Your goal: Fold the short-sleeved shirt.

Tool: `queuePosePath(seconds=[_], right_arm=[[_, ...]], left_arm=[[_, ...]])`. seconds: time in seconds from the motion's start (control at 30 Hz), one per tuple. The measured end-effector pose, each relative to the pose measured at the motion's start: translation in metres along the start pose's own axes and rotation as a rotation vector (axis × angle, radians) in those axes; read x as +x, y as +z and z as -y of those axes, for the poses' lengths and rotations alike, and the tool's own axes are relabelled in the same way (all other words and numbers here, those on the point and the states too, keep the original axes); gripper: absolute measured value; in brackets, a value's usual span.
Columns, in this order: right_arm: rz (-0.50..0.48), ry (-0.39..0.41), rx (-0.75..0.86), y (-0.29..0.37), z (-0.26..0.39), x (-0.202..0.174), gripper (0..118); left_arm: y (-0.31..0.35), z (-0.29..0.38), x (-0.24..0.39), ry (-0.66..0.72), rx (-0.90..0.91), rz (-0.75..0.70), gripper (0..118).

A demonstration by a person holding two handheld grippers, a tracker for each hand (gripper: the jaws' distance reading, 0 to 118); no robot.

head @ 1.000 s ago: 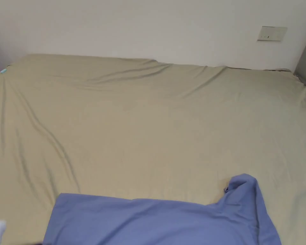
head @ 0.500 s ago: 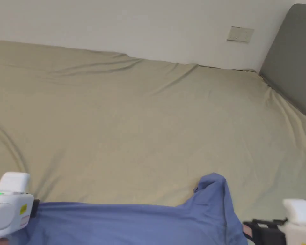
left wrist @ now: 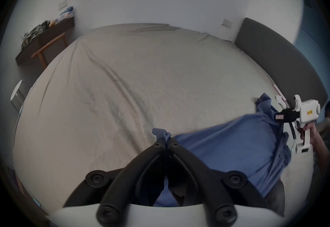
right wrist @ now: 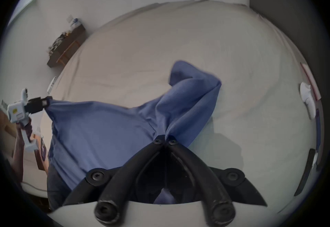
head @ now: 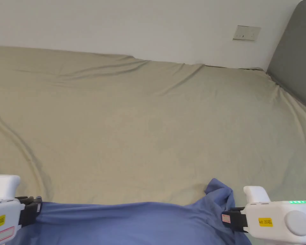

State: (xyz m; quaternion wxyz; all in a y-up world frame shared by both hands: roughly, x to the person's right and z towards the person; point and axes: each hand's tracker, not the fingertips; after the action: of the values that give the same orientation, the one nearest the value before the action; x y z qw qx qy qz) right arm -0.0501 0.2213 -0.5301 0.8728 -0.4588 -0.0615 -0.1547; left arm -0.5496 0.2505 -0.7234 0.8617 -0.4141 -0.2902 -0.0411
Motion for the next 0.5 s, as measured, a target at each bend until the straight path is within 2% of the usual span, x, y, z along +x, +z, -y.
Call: queuePosePath(seconds=[0.07,0.17,0.27,0.3,0.33,0.4,0.43,0.47,0.5], right_arm=[[-0.029,-0.003,0.029,0.023,0.006,0.005,0],[-0.014,-0.038,0.081,0.067,0.028,0.024,0],[-0.017,-0.098,0.108,0.113,0.055,0.031,0],[-0.058,-0.139,0.108,0.127,0.069,0.032,0],[-0.069,-0.145,0.109,0.134,0.078,0.029,0],[-0.045,-0.105,0.099,0.142,0.107,0.025,0],[-0.039,-0.086,0.08,0.141,0.12,0.025,0],[-0.036,-0.088,0.056,0.139,0.133,0.019,0],[-0.043,-0.147,0.022,0.132,0.151,0.024,0]], left_arm=[[0.017,0.002,-0.006,0.014,-0.011,0.027,1],[0.046,0.015,-0.018,-0.001,-0.001,0.026,1],[0.077,0.031,-0.033,0.025,-0.008,0.047,1],[0.095,0.039,-0.024,0.061,-0.013,0.095,1],[0.1,0.046,-0.024,0.081,-0.026,0.113,1],[0.105,0.068,-0.021,0.091,-0.089,0.075,1],[0.1,0.077,-0.045,0.07,-0.124,0.073,1],[0.097,0.09,-0.044,0.062,-0.157,0.065,1],[0.092,0.103,-0.041,0.062,-0.206,0.062,1]])
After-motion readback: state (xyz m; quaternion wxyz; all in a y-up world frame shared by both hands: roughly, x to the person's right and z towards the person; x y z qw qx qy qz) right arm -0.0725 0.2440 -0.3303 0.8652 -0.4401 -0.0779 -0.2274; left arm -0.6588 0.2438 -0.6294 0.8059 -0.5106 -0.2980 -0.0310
